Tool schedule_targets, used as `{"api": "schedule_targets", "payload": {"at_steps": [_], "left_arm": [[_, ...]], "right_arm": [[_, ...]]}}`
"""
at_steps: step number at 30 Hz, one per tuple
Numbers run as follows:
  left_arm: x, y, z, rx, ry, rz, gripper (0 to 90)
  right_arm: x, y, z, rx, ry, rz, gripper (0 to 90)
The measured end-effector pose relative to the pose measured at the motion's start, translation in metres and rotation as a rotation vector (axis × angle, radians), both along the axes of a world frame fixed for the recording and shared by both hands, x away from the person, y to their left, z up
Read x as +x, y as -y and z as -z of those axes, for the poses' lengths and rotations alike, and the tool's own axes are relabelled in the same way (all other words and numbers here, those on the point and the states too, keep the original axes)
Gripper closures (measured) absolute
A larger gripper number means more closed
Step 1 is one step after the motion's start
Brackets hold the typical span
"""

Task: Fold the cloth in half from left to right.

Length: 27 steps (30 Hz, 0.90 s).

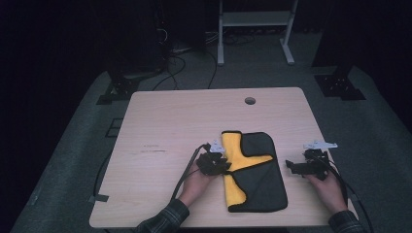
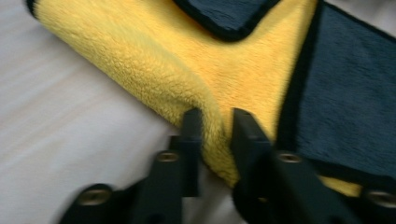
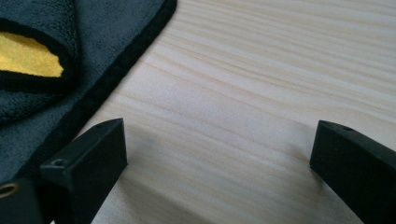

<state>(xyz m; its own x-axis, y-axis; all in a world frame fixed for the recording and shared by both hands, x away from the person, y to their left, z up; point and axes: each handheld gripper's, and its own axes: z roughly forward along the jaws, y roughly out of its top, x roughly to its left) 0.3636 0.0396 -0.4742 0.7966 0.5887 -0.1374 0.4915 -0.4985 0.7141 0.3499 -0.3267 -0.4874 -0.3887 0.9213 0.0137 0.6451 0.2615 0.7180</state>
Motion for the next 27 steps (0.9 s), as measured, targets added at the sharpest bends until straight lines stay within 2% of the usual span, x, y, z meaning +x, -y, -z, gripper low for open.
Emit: {"api": "schedule_targets", "payload": {"at_steps": [1,5,10,18,27], "left_arm": [[0.000,-0.001,0.000,-0.007,-0.006,0.001,80.7],[-0.003,-0.006,-0.001,0.002,-0.011,0.021,82.1],[-0.010,-0.022,-0.003,0.019,-0.021,0.025,82.6],[-0.017,-0.065,-0.005,0.032,-0.024,-0.011,82.4],[-0.008,-0.103,-0.007,0.053,-0.014,-0.071,82.3]], "right_arm": [[0.000,0.000,0.000,0.000,0.000,0.000,2.9],[0.000,0.000,0.000,-0.001,0.000,0.000,2.9],[0.000,0.000,0.000,0.000,0.000,-0.001,2.9],[0.000,0.000,0.000,0.000,0.000,-0.001,2.9],[0.000,0.000,0.000,0.000,0.000,-0.002,2.8]]}}
